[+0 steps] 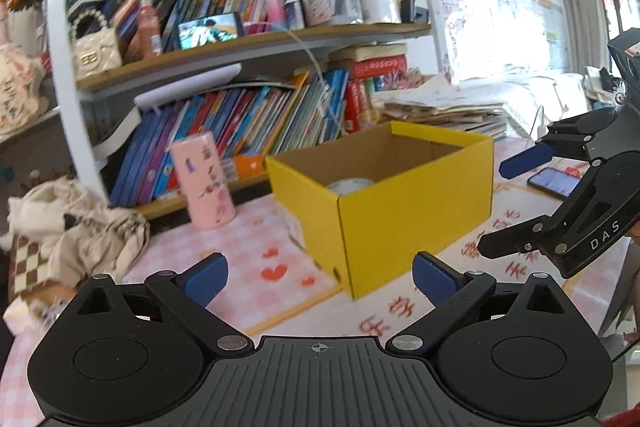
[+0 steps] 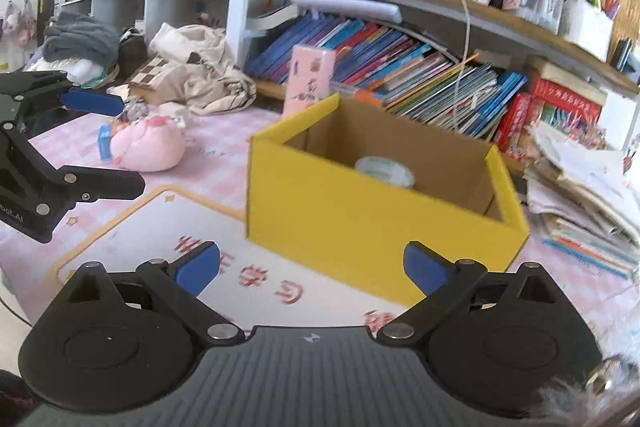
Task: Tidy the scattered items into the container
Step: 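Withdraw both tools from the yellow box back toward the plush pig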
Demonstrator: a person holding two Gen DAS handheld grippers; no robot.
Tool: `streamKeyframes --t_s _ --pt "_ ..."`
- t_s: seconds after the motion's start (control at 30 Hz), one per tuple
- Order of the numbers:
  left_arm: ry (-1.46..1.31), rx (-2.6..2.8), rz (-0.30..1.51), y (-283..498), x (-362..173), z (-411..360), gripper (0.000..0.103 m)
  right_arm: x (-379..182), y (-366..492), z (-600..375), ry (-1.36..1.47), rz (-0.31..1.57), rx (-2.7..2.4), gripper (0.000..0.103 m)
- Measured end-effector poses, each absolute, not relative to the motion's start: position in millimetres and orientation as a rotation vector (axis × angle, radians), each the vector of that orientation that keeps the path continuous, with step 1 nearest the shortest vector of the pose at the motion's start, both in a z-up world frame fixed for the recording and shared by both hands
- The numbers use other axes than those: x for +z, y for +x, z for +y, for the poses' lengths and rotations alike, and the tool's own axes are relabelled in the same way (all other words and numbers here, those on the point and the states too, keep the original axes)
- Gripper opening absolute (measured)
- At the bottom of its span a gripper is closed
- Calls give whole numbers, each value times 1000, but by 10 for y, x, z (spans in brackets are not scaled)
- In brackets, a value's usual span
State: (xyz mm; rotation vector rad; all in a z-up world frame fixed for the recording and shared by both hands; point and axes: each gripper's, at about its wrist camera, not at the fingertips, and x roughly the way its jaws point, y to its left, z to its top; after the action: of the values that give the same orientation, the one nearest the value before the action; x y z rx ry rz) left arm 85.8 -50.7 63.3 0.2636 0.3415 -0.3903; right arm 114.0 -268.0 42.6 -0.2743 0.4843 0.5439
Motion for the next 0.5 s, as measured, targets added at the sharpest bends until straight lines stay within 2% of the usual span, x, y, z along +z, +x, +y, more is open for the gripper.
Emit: streamKeyframes --t_s 0.5 --pt "178 -244 393 788 348 -115 100 14 1155 -2332 -194 579 577 101"
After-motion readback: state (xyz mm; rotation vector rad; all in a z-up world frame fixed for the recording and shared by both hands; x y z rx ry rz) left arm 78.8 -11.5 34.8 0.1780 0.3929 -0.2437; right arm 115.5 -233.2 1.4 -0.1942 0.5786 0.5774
